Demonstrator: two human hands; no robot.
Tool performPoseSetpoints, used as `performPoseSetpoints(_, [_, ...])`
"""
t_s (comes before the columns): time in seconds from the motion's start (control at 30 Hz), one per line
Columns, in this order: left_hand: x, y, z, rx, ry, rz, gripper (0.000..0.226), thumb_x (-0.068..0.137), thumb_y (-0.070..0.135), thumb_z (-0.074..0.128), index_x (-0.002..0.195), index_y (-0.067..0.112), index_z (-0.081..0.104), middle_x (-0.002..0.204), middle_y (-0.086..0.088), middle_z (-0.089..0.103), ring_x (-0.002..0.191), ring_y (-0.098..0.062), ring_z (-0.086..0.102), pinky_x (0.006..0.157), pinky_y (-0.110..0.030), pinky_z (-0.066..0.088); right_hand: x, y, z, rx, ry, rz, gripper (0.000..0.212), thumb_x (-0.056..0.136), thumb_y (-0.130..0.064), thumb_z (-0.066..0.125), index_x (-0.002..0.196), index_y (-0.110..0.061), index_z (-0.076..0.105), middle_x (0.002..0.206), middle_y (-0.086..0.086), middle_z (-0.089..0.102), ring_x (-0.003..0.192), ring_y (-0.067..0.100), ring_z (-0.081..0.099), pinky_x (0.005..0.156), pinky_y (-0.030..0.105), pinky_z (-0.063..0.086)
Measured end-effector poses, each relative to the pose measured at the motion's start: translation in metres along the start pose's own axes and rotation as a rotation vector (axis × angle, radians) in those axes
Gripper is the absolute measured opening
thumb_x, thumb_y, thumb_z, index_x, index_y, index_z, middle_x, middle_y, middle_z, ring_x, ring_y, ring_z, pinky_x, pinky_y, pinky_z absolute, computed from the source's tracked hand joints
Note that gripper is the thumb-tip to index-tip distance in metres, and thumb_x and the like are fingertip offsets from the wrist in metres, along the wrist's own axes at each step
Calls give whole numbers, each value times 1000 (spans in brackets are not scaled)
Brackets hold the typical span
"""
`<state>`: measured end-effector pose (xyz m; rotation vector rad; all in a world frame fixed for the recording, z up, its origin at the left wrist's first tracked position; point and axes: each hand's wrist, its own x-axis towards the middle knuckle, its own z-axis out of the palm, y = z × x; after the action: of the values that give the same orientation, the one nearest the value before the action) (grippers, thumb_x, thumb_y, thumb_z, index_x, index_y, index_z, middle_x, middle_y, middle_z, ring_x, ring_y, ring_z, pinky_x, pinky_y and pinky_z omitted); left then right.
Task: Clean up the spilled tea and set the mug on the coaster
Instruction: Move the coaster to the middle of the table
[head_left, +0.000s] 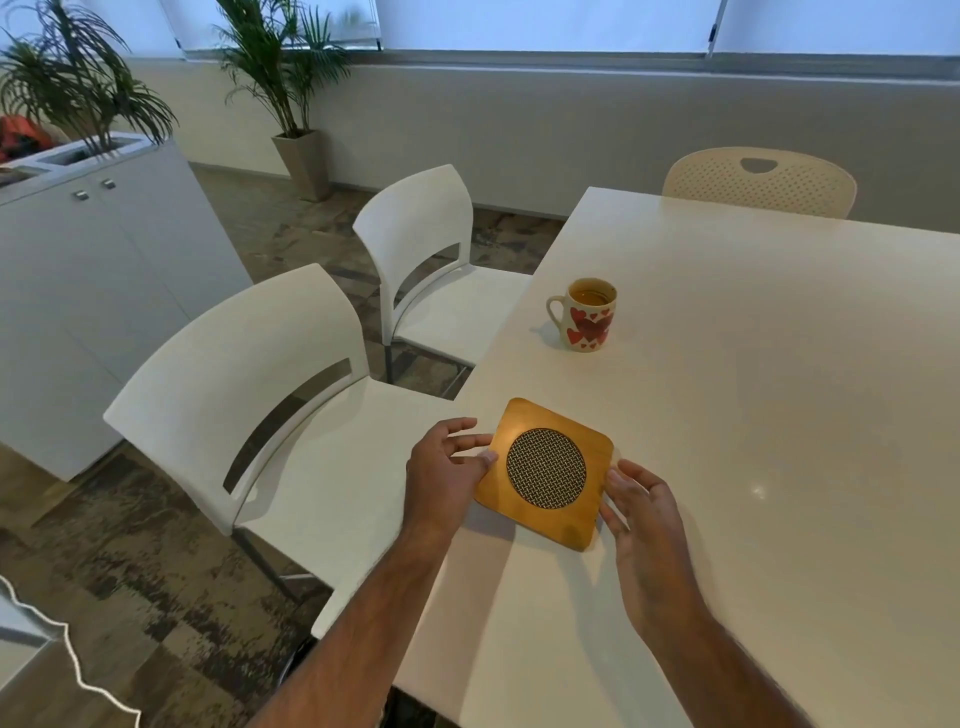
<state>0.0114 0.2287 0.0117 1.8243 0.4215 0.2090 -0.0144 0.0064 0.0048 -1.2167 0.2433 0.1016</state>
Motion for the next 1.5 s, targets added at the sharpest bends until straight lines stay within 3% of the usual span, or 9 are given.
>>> performPoseSetpoints(0.07, [-5, 5, 9, 1, -13, 15, 45, 84, 16, 87, 122, 31, 67, 102, 16, 79, 92, -4, 74, 78, -27, 62, -4, -5, -11, 6, 21, -4, 63, 83, -43, 81, 135, -18, 55, 127, 6, 71, 117, 20, 70, 96, 35, 55])
performPoseSetpoints(0.2, [-18, 15, 30, -11, -50, 43, 43, 84, 15, 86, 120, 29, 68, 102, 16, 79, 85, -2, 75, 76, -25, 62, -12, -18, -35, 11, 55, -34, 46, 93, -29, 69, 134, -15, 55, 128, 10, 70, 118, 22, 69, 104, 41, 52])
performPoseSetpoints(0.33, [-33, 26, 58, -34, -89, 47, 41, 84, 15, 86, 118, 29, 69, 101, 18, 79, 85, -5, 76, 80, -29, 63, -22, -34, -61, 20, 80, -73, 80, 70, -56, 87, 133, -18, 55, 123, 4, 73, 114, 20, 71, 97, 38, 54])
performPoseSetpoints(0.5, [-54, 38, 95, -59, -125, 53, 39, 84, 14, 86, 114, 32, 69, 102, 17, 79, 87, -6, 77, 80, -31, 64, -32, -52, -100, 23, 113, -107, 48, 89, -29, 68, 133, -15, 54, 119, 2, 73, 111, 17, 72, 92, 32, 55])
performPoseSetpoints(0.63, [-72, 46, 126, -80, -156, 52, 43, 83, 12, 86, 121, 26, 70, 103, 14, 79, 87, -10, 78, 82, -36, 64, -42, -64, -132, 17, 139, -136, 45, 88, -29, 69, 130, -18, 55, 109, -6, 76, 108, 14, 72, 91, 31, 53])
performPoseSetpoints(0.87, [-103, 55, 174, -52, -230, 71, 47, 84, 16, 87, 127, 23, 70, 110, 14, 78, 90, -8, 77, 85, -36, 65, -58, -77, -189, 34, 201, -149, 36, 95, -21, 66, 129, -17, 56, 121, 3, 71, 115, 17, 70, 97, 34, 52])
performPoseSetpoints(1.07, [-129, 57, 209, -46, -284, 59, 46, 83, 13, 87, 125, 19, 72, 106, 12, 80, 89, -9, 78, 88, -37, 63, -68, -80, -235, 37, 242, -158, 36, 95, -18, 67, 130, -16, 57, 126, 7, 68, 123, 23, 66, 113, 47, 47])
performPoseSetpoints(1.23, [-149, 58, 232, 27, -314, 100, 44, 84, 17, 87, 125, 21, 71, 107, 16, 78, 85, -3, 77, 81, -23, 61, -77, -83, -263, 26, 243, -175, 54, 80, -38, 77, 129, -21, 60, 130, 5, 67, 128, 25, 63, 117, 55, 42])
performPoseSetpoints(1.5, [-175, 59, 255, 154, -344, 158, 45, 86, 21, 85, 128, 24, 70, 112, 17, 76, 81, 3, 74, 69, -7, 53, -89, -85, -295, 41, 220, -186, 92, 54, -69, 91, 128, -22, 61, 125, 1, 71, 126, 23, 64, 116, 54, 43])
